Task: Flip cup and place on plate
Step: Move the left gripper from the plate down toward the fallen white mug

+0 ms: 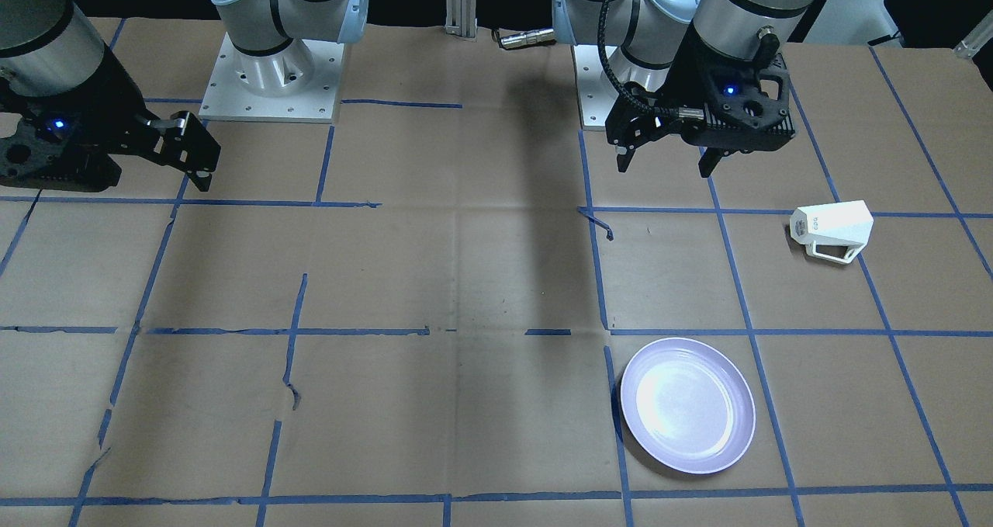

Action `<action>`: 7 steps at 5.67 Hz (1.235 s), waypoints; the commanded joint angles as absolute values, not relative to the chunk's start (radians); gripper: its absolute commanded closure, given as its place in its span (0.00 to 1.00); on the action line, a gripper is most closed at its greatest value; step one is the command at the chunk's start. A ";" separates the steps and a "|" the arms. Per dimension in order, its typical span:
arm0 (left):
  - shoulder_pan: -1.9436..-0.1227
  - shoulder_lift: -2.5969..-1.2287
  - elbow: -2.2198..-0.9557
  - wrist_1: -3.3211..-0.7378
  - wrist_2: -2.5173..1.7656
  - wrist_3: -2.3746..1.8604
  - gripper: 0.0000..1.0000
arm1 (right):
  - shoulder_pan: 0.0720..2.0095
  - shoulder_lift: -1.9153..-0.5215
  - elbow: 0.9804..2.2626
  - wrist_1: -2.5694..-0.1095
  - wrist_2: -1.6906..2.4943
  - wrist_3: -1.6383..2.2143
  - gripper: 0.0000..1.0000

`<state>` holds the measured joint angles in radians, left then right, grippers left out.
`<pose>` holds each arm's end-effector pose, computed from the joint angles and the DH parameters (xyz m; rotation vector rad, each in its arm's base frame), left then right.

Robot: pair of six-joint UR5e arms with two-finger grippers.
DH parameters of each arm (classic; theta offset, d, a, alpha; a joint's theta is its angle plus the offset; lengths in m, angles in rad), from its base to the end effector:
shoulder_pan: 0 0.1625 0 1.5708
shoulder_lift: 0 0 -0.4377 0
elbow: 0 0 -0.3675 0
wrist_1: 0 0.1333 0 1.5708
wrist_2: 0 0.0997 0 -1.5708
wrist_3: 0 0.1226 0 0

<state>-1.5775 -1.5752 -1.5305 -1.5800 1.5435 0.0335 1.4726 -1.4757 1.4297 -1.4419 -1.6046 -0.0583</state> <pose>-0.1398 -0.4712 0.4935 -0.0632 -3.1137 0.0421 0.0797 -0.5081 0.4848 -0.0599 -3.1110 -0.1328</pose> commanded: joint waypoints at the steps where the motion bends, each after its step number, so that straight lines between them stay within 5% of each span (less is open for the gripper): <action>1: -1.493 -1.563 -1.510 -1.592 1.572 0.131 0.02 | 1.473 -1.476 1.430 -1.442 -1.605 -0.058 0.00; 4: -1.155 -1.493 -1.509 -1.673 1.571 0.468 0.02 | 1.473 -1.476 1.430 -1.442 -1.605 -0.058 0.00; 7: -0.808 -1.560 -1.515 -1.672 1.531 0.762 0.02 | 1.473 -1.476 1.430 -1.442 -1.605 -0.058 0.00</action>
